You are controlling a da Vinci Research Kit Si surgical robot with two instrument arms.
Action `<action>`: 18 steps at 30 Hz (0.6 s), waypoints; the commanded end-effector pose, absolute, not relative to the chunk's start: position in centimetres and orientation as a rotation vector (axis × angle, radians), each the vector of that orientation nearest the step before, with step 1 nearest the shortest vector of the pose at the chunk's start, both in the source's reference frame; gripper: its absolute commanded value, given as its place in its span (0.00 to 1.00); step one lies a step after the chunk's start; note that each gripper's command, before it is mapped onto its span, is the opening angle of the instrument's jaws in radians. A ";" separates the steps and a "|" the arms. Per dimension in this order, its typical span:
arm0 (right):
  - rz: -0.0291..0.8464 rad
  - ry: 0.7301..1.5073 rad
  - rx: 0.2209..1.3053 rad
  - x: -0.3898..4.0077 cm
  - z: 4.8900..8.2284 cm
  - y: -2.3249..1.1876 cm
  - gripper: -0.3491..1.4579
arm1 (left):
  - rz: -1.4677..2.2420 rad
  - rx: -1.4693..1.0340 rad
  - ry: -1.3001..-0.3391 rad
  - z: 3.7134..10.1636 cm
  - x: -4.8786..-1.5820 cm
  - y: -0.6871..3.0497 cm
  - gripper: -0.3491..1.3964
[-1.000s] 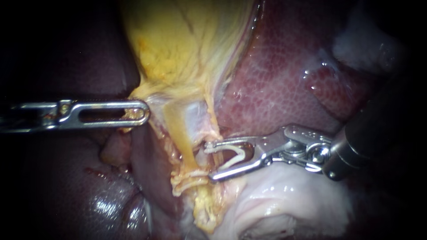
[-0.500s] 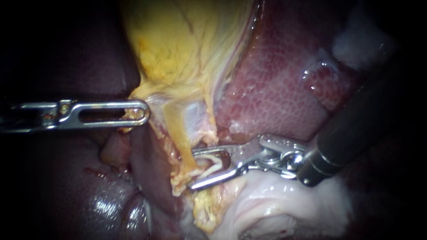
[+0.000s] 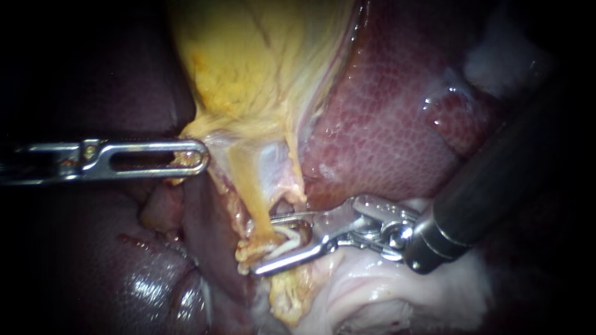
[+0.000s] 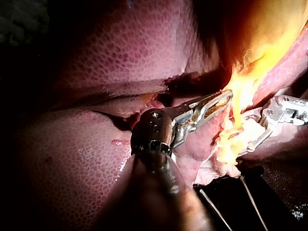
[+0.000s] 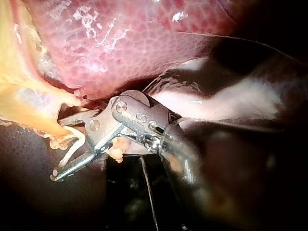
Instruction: Clipping third clip left tube
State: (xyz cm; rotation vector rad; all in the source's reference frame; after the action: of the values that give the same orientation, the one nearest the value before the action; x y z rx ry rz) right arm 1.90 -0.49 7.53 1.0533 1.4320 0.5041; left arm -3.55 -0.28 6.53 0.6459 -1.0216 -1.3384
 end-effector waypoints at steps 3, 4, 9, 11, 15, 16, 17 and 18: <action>0.503 1.442 1.059 1.90 7.47 -0.48 0.52 | -1.338 0.647 -1.022 6.53 -3.56 -0.28 0.00; 0.503 1.442 1.059 1.91 7.47 -0.48 0.52 | -1.338 0.647 -1.022 6.53 -3.56 -0.28 0.00; 0.507 1.443 1.055 2.01 7.51 -0.45 0.52 | -1.338 0.646 -1.022 6.53 -3.57 -0.28 0.00; 0.510 1.443 1.053 2.06 7.51 -0.43 0.52 | -1.338 0.646 -1.022 6.53 -3.57 -0.28 0.00; 0.518 1.450 1.057 2.13 7.49 -0.31 0.52 | -1.338 0.646 -1.022 6.53 -3.57 -0.28 0.00; 0.520 1.450 1.058 2.14 7.48 -0.28 0.52 | -1.338 0.646 -1.022 6.53 -3.57 -0.28 0.00; 0.524 1.450 1.057 2.14 7.48 -0.25 0.52 | -1.338 0.646 -1.022 6.53 -3.57 -0.28 0.00; 0.528 1.450 1.056 2.14 7.47 -0.22 0.52 | -1.338 0.646 -1.022 6.53 -3.57 -0.28 0.00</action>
State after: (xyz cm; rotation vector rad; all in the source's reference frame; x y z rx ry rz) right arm 2.14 -0.21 7.47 1.0555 1.4508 0.5300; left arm -3.57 -0.28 6.53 0.6470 -1.0225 -1.3381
